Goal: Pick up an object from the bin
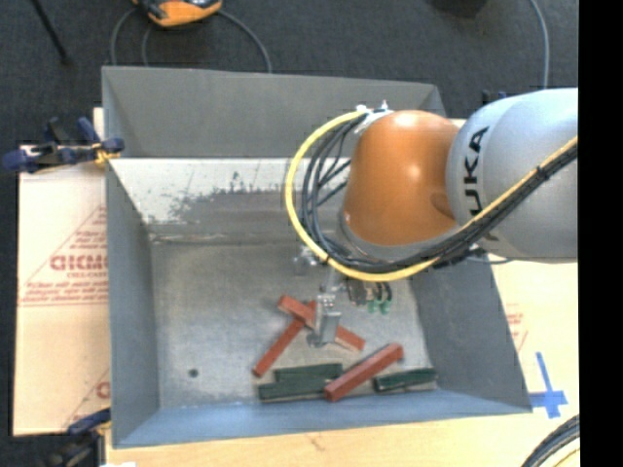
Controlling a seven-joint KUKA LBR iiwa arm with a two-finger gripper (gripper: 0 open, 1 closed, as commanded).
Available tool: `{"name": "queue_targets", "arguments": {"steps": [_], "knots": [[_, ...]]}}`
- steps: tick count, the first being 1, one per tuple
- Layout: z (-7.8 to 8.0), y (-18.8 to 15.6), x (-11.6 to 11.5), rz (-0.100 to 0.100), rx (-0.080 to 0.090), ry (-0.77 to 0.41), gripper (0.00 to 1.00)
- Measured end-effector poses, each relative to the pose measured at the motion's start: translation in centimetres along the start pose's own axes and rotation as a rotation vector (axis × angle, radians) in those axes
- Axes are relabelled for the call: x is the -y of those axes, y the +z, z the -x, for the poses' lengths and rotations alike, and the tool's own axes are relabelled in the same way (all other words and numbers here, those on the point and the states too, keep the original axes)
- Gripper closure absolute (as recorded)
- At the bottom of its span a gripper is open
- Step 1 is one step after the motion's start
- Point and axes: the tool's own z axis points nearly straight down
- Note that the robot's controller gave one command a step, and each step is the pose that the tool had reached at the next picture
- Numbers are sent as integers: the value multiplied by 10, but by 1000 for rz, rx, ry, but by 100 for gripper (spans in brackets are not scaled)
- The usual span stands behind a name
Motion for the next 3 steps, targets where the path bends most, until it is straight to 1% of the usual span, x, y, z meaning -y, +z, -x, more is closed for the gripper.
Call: {"name": "queue_targets", "arguments": {"steps": [1,2,3], "knots": [[1,44,-6,-1,3,-116,0],[6,111,-15,-1,3,-442,0],[1,131,-11,0,0,-498,0]]}}
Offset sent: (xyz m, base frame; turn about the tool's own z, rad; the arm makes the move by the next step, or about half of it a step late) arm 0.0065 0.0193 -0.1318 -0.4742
